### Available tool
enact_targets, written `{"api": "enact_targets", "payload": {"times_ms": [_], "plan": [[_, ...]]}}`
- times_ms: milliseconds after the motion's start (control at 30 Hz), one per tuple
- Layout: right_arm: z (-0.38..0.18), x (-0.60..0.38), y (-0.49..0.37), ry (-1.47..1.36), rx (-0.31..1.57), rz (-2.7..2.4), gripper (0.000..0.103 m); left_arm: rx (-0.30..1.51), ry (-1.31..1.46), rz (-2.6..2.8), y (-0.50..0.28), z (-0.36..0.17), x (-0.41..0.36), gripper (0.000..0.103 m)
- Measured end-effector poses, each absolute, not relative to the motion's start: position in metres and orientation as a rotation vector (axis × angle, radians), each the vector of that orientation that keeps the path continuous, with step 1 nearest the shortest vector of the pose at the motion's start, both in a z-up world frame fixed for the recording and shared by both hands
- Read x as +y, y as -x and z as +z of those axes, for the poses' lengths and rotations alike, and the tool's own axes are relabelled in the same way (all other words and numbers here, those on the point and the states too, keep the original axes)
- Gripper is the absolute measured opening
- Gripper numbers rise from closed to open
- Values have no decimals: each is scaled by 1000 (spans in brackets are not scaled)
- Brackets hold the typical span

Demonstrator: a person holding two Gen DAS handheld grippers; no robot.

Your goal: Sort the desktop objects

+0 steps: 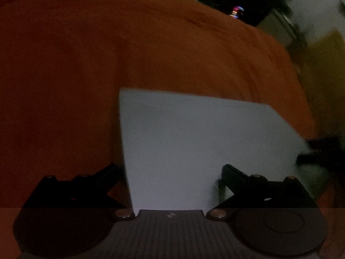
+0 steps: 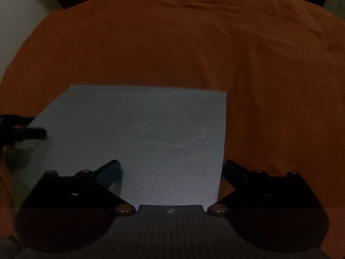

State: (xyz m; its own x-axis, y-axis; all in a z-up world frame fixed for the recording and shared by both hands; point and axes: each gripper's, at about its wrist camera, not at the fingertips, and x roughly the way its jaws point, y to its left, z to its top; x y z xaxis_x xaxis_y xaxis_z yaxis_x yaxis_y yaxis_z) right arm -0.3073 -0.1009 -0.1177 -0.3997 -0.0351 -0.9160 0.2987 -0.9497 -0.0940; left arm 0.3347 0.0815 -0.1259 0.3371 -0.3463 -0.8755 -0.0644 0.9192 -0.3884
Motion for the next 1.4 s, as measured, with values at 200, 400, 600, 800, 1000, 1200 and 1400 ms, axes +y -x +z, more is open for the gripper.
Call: {"api": "enact_targets", "payload": {"times_ms": [200,400,600,800,1000,1200,1400], "plan": [[-116,-97,301,-1515,248,-2392,103,1176,356,-211,-317,-118,70,101],[-125,-147,274,-1430,505,-2252,102,1145,209,-222,-311,-99,53,102],[-119,-131,299,-1486,412,-2318,103,1210,325,-143,-323,-113,88,102],[-146,-61,381,-1745,261,-2426,103,1290,433,-153,-343,-139,105,102],[-207,-21,426,-1964,-28,-2241,103,1381,579,-202,-364,-169,115,103],[-235,-14,444,-1935,-93,-2274,103,1440,665,-234,-374,-189,125,103],[-221,-35,414,-1801,47,-2272,103,1359,599,-264,-363,-168,116,103]]}}
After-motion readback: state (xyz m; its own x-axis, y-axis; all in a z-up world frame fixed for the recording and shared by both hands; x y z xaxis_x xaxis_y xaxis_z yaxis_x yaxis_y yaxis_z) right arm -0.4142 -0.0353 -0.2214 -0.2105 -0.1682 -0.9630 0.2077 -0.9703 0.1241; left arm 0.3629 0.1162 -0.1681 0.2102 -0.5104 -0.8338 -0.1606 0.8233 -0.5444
